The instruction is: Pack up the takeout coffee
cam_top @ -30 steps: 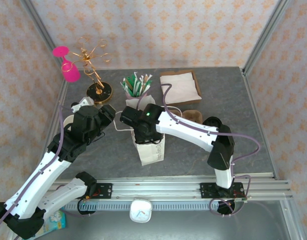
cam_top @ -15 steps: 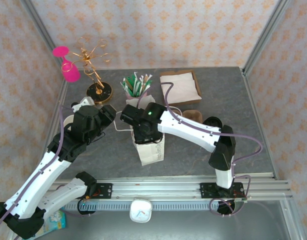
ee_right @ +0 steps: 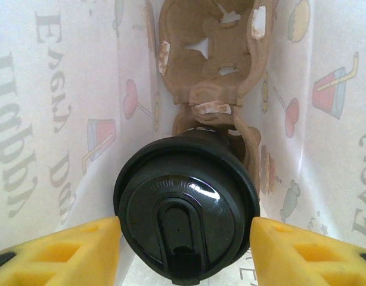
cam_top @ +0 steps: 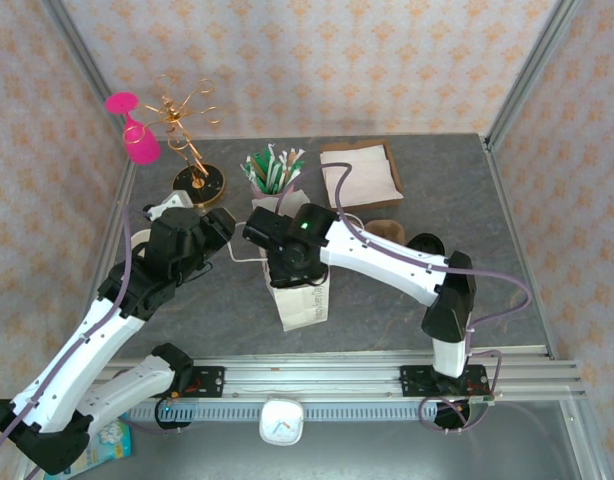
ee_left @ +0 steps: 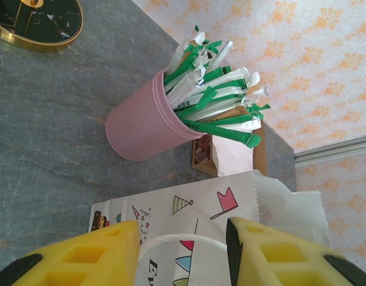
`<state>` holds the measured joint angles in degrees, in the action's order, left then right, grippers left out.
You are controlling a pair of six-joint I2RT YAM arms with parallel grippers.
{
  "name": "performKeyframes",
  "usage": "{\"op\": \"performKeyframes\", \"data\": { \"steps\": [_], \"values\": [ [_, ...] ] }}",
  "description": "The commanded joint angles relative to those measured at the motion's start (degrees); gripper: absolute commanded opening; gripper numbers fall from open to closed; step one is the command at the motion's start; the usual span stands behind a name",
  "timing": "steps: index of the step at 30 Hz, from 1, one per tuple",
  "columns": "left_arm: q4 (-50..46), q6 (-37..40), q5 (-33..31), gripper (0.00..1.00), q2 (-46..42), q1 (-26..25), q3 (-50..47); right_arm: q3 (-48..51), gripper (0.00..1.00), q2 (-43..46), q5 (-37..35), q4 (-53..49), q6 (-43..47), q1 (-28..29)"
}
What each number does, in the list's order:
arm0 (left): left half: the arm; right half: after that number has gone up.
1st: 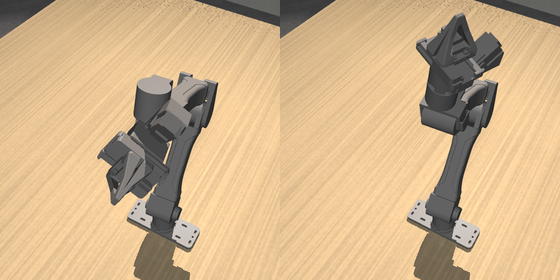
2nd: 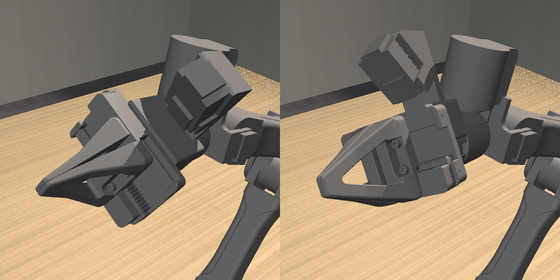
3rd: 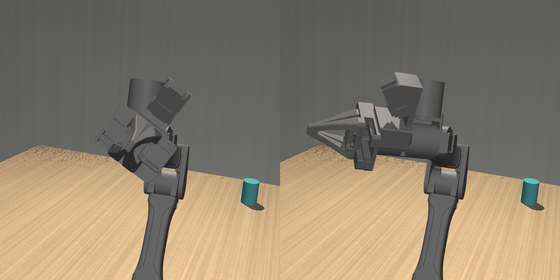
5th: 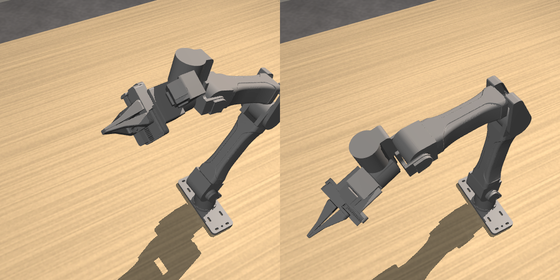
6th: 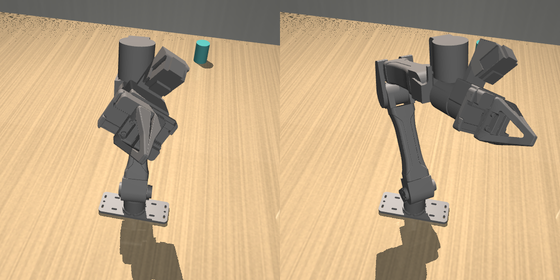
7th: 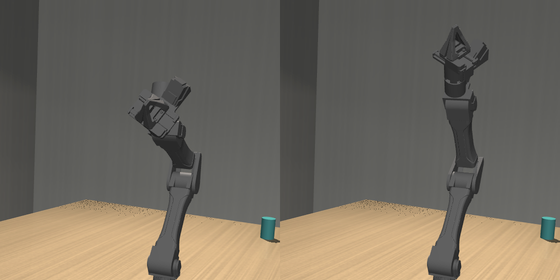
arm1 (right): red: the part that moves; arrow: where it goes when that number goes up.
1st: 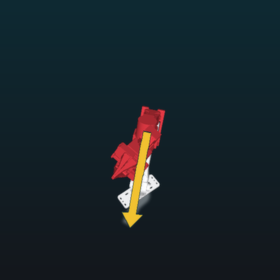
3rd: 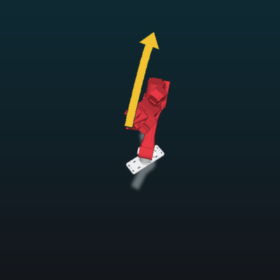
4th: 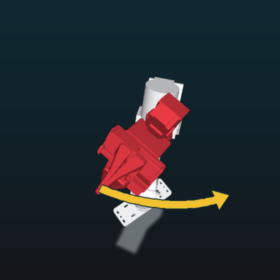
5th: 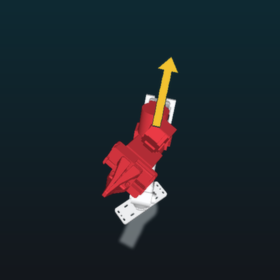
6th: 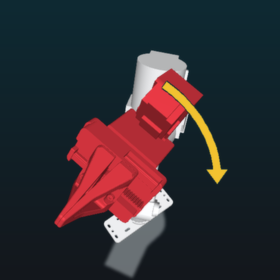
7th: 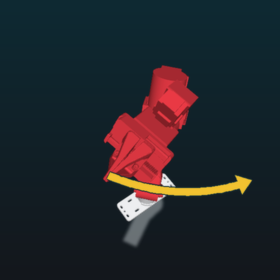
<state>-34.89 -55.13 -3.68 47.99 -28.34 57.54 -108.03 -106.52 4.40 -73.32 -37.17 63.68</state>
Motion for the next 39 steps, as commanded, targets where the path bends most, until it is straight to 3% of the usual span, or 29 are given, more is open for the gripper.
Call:
{"op": "performKeyframes", "data": {
  "steps": [1,25,39],
  "values": [
    [1.06,1.48,0.17,0.44,0.11,0.74,2.10,-1.79,0.59,2.61,-1.59,-1.70,-0.97,-0.41],
    [1.32,3.87,0.44,0.44,3.06,0.73,5.66,-8.78,0.53,6.79,-1.59,-1.74,-1.17,-1.75],
    [2.12,8.96,3.48,0.43,8.07,0.74,12.16,-22.17,0.53,8.92,-0.59,-1.52,1.89,-7.09]
  ]
}}
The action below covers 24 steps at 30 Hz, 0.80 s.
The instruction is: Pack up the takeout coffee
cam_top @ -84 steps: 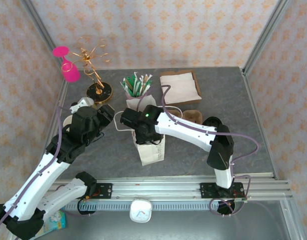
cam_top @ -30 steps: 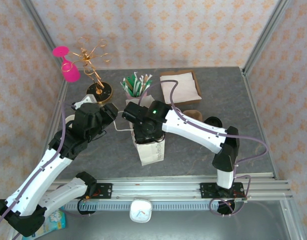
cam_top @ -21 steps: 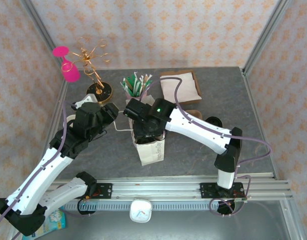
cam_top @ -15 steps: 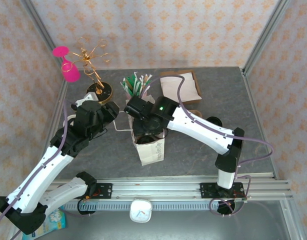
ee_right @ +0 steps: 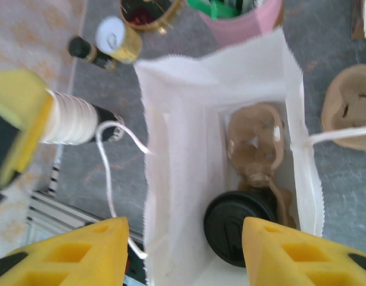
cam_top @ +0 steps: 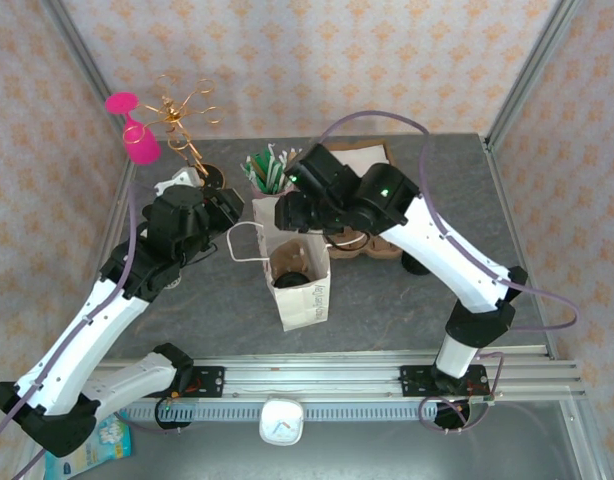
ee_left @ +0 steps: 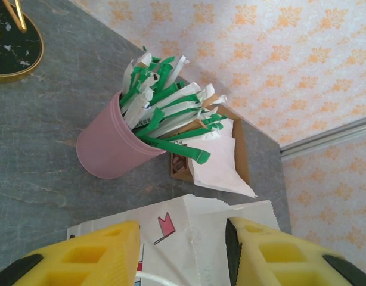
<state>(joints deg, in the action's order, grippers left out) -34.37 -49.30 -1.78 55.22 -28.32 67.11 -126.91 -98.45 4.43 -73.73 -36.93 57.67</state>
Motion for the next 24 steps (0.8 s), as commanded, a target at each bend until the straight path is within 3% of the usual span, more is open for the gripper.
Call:
{"op": "performKeyframes", "data": {
  "steps": [1,4,13,18,24],
  "values": [
    [1.55,3.68,1.78,0.43,1.21,0.69,3.05,-3.97,0.53,0.81,-0.47,-1.08,1.96,-1.82],
    [1.56,6.00,2.69,0.44,2.67,0.72,4.65,-3.91,0.55,1.98,1.48,0.81,3.02,-4.74],
    [0.20,15.31,3.51,0.47,9.52,0.71,12.06,8.58,0.61,9.28,8.11,12.96,7.40,-21.98],
    [2.02,19.76,2.45,0.49,12.88,1.10,15.03,9.69,0.60,5.53,9.80,19.55,14.97,-23.79],
    [-1.46,21.19,4.56,0.50,19.76,5.34,20.95,11.33,0.59,0.33,12.28,27.40,19.39,-24.51]
  ]
}}
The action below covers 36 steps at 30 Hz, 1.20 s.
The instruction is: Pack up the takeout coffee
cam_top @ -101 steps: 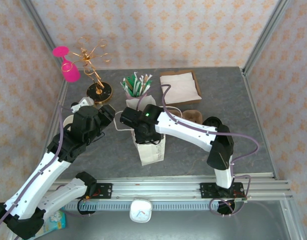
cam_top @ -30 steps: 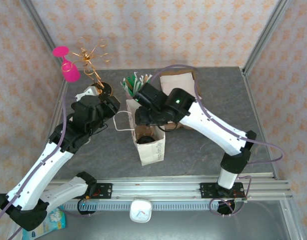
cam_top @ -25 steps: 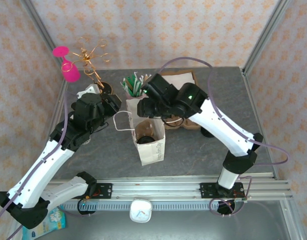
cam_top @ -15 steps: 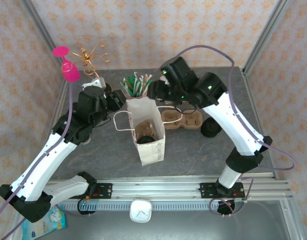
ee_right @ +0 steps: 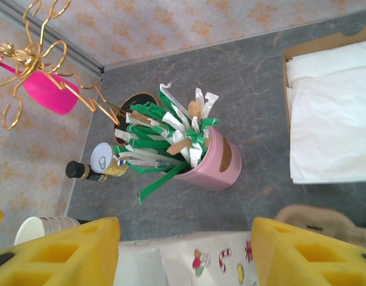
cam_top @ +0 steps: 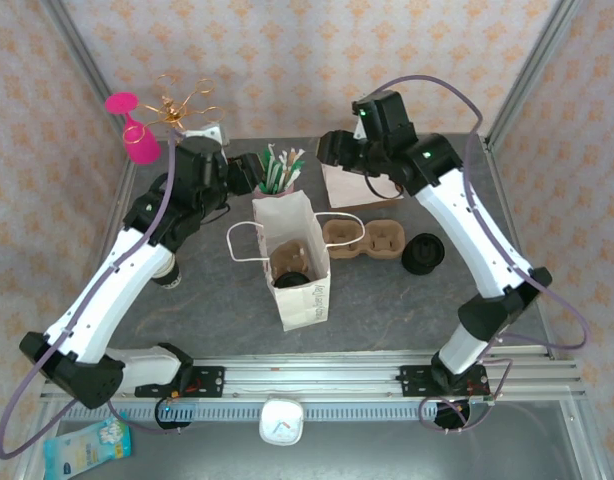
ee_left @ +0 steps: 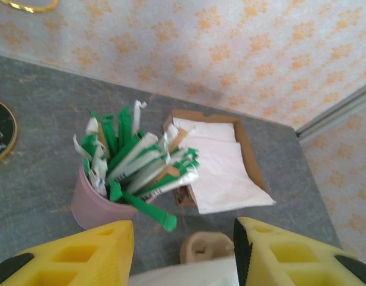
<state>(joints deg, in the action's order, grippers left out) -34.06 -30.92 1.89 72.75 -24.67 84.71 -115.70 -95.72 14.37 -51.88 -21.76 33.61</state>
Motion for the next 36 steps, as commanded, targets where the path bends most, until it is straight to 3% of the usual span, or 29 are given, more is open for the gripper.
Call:
{"op": "performKeyframes", "data": {
  "steps": [1,10,17,36],
  "values": [
    [-2.86,3.07,-0.18,0.50,3.36,2.31,4.47,0.03,0.59,-3.45,2.89,6.49,4.79,-0.38],
    [0.94,5.41,0.84,0.49,4.15,6.64,1.26,-4.62,0.54,-14.37,4.31,11.26,9.41,-0.67],
    [2.06,6.01,0.11,0.49,2.93,6.99,-0.61,-10.90,0.47,-22.65,5.86,14.08,9.52,-0.68],
    [4.53,4.90,0.04,0.49,1.35,7.59,-3.76,-16.33,0.37,-30.15,7.34,15.67,8.96,-0.38]
  ]
}}
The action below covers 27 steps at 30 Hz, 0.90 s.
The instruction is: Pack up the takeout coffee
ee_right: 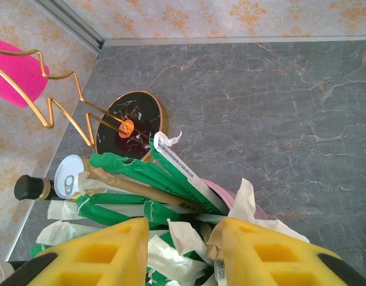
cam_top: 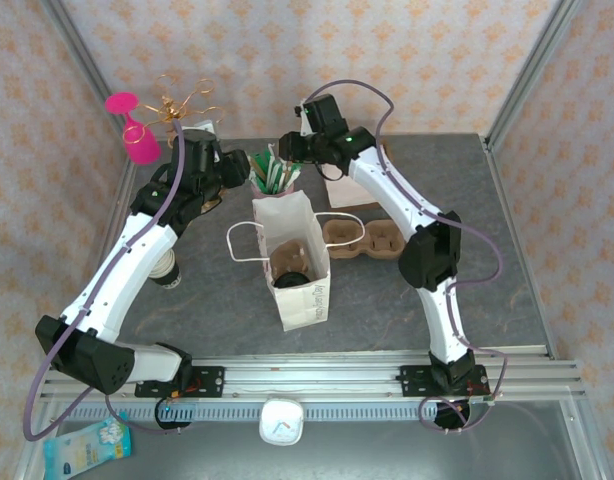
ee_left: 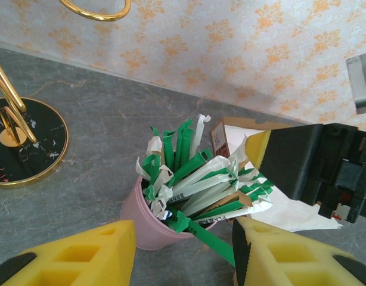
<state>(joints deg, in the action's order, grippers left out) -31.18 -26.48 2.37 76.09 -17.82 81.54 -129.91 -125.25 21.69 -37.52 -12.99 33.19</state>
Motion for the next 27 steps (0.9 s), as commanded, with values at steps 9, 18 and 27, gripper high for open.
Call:
{"op": "performKeyframes", "data": {
  "steps": [9,18,27],
  "values": [
    [2.15,0.57,-0.09,0.49,-2.38,1.14,-1.47,-4.21,0.29,-2.54,0.81,0.69,-0.17,0.03],
    [1.98,0.64,-0.01,0.49,-2.59,1.47,-1.78,-4.91,0.24,-3.54,0.82,0.47,-0.06,0.03],
    [2.13,0.70,0.31,0.49,-2.74,1.66,-2.08,-6.25,0.10,-4.20,1.27,0.34,-0.05,0.03]
  ]
}}
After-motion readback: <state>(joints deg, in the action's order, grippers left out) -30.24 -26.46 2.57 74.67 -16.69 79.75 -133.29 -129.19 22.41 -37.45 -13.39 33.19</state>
